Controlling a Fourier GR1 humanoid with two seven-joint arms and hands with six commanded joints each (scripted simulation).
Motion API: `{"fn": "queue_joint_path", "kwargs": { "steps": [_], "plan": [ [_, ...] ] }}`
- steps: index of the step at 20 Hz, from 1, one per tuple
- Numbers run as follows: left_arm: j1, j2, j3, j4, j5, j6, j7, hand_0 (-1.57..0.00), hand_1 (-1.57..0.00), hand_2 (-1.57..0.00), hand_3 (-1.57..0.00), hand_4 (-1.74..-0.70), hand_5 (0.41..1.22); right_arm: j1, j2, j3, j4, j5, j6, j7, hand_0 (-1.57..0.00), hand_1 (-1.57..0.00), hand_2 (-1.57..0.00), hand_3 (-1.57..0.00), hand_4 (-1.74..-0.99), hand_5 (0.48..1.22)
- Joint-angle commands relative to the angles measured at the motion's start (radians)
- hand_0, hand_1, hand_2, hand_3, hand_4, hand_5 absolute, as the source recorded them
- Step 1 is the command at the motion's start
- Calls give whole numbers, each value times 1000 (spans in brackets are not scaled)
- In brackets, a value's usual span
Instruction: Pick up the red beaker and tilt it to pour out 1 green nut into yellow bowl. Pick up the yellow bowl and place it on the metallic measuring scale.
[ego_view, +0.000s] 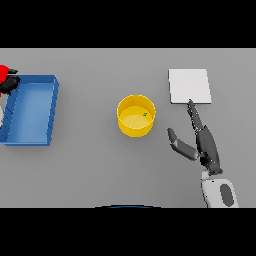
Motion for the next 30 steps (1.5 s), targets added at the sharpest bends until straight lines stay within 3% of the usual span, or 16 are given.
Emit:
{"fn": "queue_joint_path", "kwargs": {
  "steps": [1,3,4,5,7,9,11,16,19,21,25,28,30],
  "plan": [
    [18,2,4,-38,10,-3,29,-1571,-1571,-1571,-1571,-1741,925,-1,1,2,0,3,0,-3,1,1,1,1,-1157,671],
    [46,-7,-8,-103,21,-25,88,-1571,-1571,-1526,-1525,-1521,818,-15,8,3,0,-3,2,13,1,1,1,1,-1155,670],
    [67,10,-15,-152,42,-80,62,-1469,-1344,-1276,-1318,-1369,774,-6,9,2,0,-4,-1,6,1,1,1,1,-1153,670],
    [81,13,-13,-181,71,-120,60,-1175,-1075,-1021,-1055,-1232,737,-5,14,6,-2,-1,-2,12,1,1,1,1,-1151,670],
    [111,18,2,-227,145,-203,68,-751,-687,-653,-675,-1050,683,-7,2,-4,7,-12,7,3,1,1,1,1,-1150,671],
    [121,42,-26,-221,122,-245,93,-481,-440,-418,-431,-915,651,3,2,-4,-6,-13,4,-8,1,1,1,1,-1155,670],
    [112,64,-43,-213,100,-270,110,-307,-281,-267,-276,-843,632,-5,0,-2,12,1,-2,2,1,1,1,1,-1155,670],
    [97,57,-75,-183,38,-228,78,-100,-91,-87,-90,-783,631,-4,4,3,7,34,-31,6,1,1,1,1,-1154,657],
    [107,46,-64,-214,59,-214,35,-51,-46,-44,-45,-779,635,-26,-17,26,-3,99,-40,70,1,1,1,1,-1115,638],
    [120,32,-53,-236,79,-203,15,-32,-29,-28,-29,-786,652,-59,-61,54,7,121,14,38,1,1,1,1,-1080,662],
    [120,11,-52,-248,96,-203,11,-13,-11,-11,-11,-800,673,-182,-191,132,32,280,98,116,1,1,1,1,-1128,637],
    [128,3,-53,-260,97,-198,34,-6,-5,-5,-5,-806,687,-293,-260,212,83,402,155,108,1,1,1,1,-1142,627],
    [127,7,-49,-266,107,-209,34,-3,-3,-3,-3,-811,688,-354,-298,258,117,457,193,72,1,1,1,1,-1152,632]
  ]
}}
